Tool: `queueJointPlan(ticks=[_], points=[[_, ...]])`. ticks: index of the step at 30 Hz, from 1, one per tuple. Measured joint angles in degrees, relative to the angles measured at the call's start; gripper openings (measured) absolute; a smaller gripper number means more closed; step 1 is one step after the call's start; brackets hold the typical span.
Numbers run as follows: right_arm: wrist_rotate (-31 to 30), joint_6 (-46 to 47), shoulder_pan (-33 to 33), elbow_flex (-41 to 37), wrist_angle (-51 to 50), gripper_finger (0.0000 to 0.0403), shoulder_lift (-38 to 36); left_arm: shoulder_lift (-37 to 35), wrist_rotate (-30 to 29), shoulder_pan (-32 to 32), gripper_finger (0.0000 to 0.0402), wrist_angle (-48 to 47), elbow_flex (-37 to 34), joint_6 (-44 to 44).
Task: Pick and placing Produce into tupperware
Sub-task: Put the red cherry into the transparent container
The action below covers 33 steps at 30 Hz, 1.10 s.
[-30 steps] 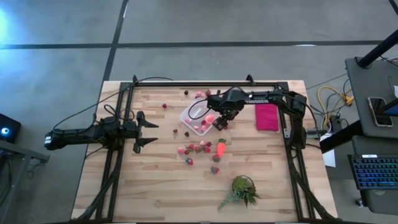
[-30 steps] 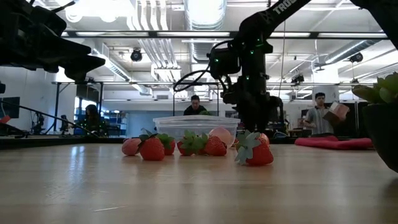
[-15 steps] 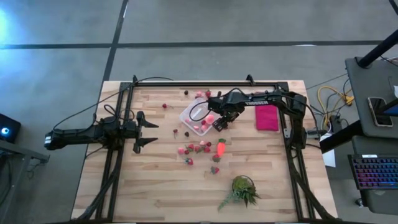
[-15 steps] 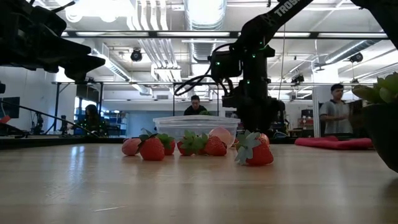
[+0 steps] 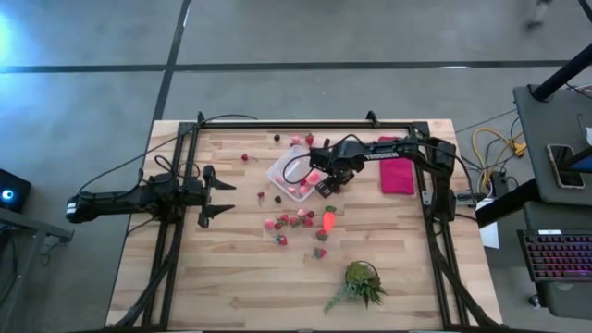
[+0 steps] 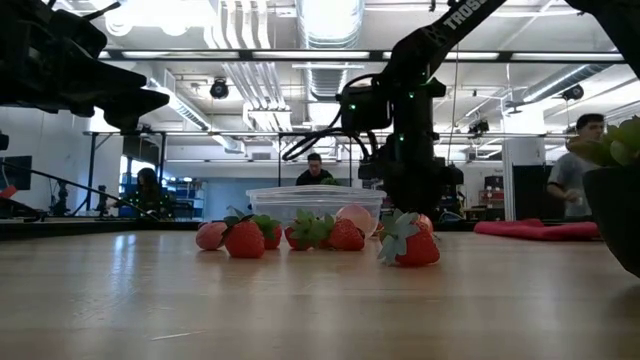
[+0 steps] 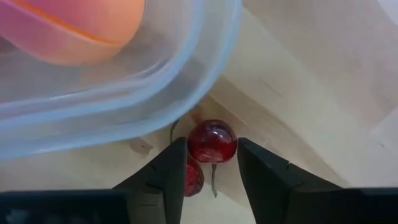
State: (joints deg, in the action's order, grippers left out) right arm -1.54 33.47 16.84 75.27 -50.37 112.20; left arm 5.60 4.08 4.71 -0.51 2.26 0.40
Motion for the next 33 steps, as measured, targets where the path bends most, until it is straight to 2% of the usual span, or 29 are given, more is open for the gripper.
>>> queueJointPlan(ticks=[9,14,20,23,27,33], points=[[0.3,0.0,-0.1,0.0,0.3,0.0101,0.0,0.0,0.0,0.0,0.0255,0.0,0.0,0.0],[3.1,-0.8,-0.5,0.3,0.1,0.0099,-0.5,0.0,0.0,0.0,0.0255,0.0,0.0,0.0],[3.5,-1.0,-1.6,2.2,-0.6,0.0098,-4.3,0.0,0.0,0.0,0.0255,0.0,0.0,0.0],[4.1,-1.4,-2.3,4.0,-0.5,0.0098,-6.9,0.0,0.0,0.0,0.0255,0.0,0.0,0.0],[9.3,-3.3,-2.6,8.1,2.6,0.0098,-8.7,0.0,0.0,0.0,0.0255,0.1,0.0,0.0],[9.5,-4.8,-1.9,15.6,7.3,0.0099,-4.3,0.0,0.0,0.0,0.0255,0.1,0.0,0.0]])
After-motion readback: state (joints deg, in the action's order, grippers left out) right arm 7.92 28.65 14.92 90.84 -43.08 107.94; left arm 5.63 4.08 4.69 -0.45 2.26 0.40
